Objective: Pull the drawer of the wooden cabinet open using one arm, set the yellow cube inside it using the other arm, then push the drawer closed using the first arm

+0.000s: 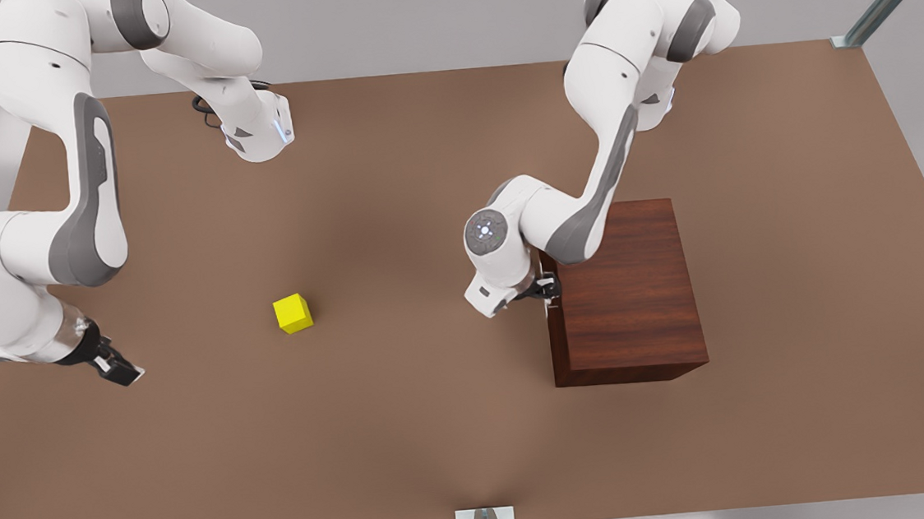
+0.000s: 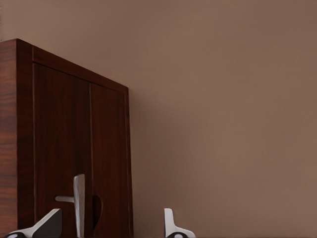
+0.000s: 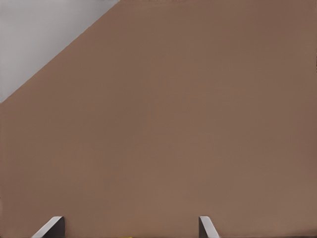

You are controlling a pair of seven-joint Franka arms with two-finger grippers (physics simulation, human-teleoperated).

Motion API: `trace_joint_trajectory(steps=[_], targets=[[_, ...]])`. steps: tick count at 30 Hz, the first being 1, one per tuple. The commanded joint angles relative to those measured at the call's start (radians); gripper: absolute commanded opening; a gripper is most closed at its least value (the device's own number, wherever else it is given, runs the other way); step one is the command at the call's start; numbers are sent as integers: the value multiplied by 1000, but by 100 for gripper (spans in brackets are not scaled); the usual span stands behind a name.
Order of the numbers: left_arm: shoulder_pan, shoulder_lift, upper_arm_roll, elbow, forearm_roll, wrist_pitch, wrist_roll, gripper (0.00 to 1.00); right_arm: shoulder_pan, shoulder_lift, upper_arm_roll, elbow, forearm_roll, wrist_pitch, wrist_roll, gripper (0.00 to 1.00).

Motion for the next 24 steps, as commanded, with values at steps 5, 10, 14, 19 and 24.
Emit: trace_joint_trajectory(steps=[5,10,14,19,24], targets=[[-30,-1,0,-38,36,41,-342,100,2,5,0,0,-1,44,618,100],[-45,-17,0,-76,154,41,-338,100,2,7,0,0,-1,44,622,100],[-48,-11,0,-84,190,38,-338,100,2,7,0,0,-1,44,622,100],[-48,0,-2,-93,184,71,-346,100,2,7,0,0,-1,44,622,100],[-68,0,-5,-82,171,108,-393,100,2,7,2,0,-1,43,622,100]])
